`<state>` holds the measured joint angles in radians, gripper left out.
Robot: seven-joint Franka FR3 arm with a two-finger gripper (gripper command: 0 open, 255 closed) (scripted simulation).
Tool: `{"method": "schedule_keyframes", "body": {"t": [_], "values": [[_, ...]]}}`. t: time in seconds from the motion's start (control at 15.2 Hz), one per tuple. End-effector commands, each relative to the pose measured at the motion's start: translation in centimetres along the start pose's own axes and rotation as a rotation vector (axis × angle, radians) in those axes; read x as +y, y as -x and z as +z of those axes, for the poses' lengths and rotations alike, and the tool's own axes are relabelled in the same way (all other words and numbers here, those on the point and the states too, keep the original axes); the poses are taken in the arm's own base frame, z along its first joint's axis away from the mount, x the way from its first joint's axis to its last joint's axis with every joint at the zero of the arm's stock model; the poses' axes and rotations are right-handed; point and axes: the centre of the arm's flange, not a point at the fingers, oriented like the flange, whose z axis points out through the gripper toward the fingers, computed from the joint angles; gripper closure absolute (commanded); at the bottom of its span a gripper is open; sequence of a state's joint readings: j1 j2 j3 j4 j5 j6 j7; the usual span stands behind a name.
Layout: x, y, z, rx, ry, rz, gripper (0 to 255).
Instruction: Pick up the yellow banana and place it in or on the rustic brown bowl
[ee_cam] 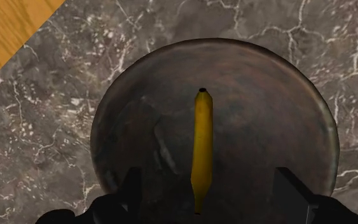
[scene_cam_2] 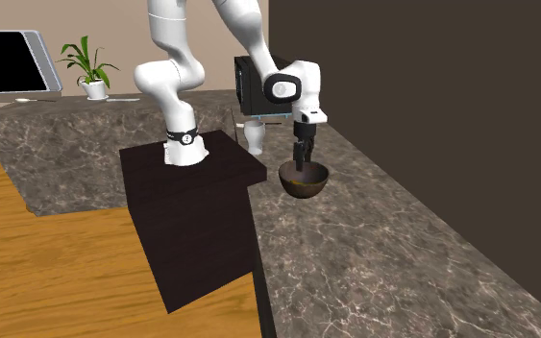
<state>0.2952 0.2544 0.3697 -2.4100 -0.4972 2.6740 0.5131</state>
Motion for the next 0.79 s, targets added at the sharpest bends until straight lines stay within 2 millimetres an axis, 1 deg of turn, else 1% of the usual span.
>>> {"method": "schedule_keyframes", "body": {"t": [0.0,0.2,0.73], "values": [[0.0,0.0,-1.3,0.0,0.0,0.0,0],[0.0,0.0,-5.0,0.0,0.0,0.0,0],[0.0,0.0,-5.0,0.0,0.0,0.0,0]]}}
